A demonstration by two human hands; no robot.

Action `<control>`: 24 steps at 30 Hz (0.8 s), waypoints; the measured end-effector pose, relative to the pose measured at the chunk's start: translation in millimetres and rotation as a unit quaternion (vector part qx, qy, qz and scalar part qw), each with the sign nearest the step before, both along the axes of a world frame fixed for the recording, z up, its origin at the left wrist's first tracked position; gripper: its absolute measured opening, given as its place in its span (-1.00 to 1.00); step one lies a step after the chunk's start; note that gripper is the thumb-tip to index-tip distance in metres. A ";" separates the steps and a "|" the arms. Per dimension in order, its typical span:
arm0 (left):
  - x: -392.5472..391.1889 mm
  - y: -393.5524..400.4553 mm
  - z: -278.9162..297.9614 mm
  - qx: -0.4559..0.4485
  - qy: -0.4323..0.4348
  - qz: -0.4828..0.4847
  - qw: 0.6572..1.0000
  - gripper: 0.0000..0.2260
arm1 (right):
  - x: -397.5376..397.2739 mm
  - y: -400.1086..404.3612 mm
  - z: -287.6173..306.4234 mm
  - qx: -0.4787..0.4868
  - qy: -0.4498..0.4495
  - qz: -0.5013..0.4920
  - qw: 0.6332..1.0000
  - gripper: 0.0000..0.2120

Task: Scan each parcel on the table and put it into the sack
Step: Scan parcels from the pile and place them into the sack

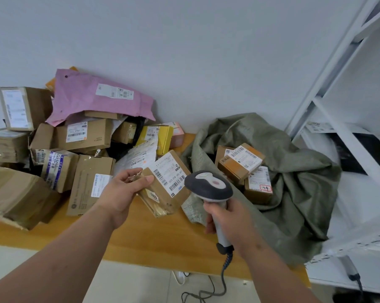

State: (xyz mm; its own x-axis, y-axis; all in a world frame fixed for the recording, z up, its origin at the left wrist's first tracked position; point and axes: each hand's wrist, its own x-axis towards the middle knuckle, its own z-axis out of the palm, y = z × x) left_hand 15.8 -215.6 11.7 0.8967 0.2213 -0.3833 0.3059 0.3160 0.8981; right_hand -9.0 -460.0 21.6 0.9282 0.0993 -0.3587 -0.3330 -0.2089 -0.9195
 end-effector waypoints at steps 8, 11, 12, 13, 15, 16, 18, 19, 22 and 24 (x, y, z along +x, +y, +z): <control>-1.0 -2.8 4.4 0.037 0.015 0.006 0.999 -0.58 | -6.2 -6.6 2.0 -0.046 -0.035 0.088 0.995 -0.75; -2.1 -5.6 4.1 0.041 0.016 0.008 0.999 -0.59 | -6.8 -8.8 2.0 -0.053 -0.036 0.095 0.993 -0.76; -2.1 -6.1 4.1 0.041 0.015 0.007 0.999 -0.59 | -6.9 -9.3 1.9 -0.054 -0.037 0.095 0.993 -0.77; -1.8 -6.5 4.1 0.040 0.015 0.007 0.999 -0.59 | -7.1 -10.1 1.5 -0.057 -0.037 0.094 0.993 -0.77; -1.0 -7.2 4.6 0.041 0.013 0.004 0.999 -0.58 | -7.5 -11.1 0.7 -0.063 -0.038 0.091 0.993 -0.79; -0.6 -7.7 4.7 0.042 0.011 0.002 0.999 -0.58 | -7.7 -11.6 0.5 -0.065 -0.038 0.091 0.993 -0.80; -0.3 -8.2 4.1 0.044 0.008 0.000 0.999 -0.57 | -8.0 -12.8 0.2 -0.067 -0.039 0.091 0.993 -0.81; -0.3 -8.7 3.9 0.045 0.008 0.000 0.999 -0.57 | -7.8 -13.4 -0.1 -0.068 -0.038 0.090 0.993 -0.81; 0.2 -11.0 3.2 0.044 0.006 -0.001 0.999 -0.57 | -6.9 -15.7 -1.1 -0.075 -0.034 0.088 0.993 -0.80; 1.1 -13.1 3.2 0.044 0.007 -0.001 0.999 -0.56 | -6.2 -17.5 -1.0 -0.072 -0.033 0.090 0.993 -0.80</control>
State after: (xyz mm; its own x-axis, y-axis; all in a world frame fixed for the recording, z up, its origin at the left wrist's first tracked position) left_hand 16.8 -228.7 14.9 0.8920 0.2523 -0.3750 0.3195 0.2349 0.9180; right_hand -15.1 -477.5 20.7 0.9217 0.2178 -0.3209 -0.2192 -0.3898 -0.8944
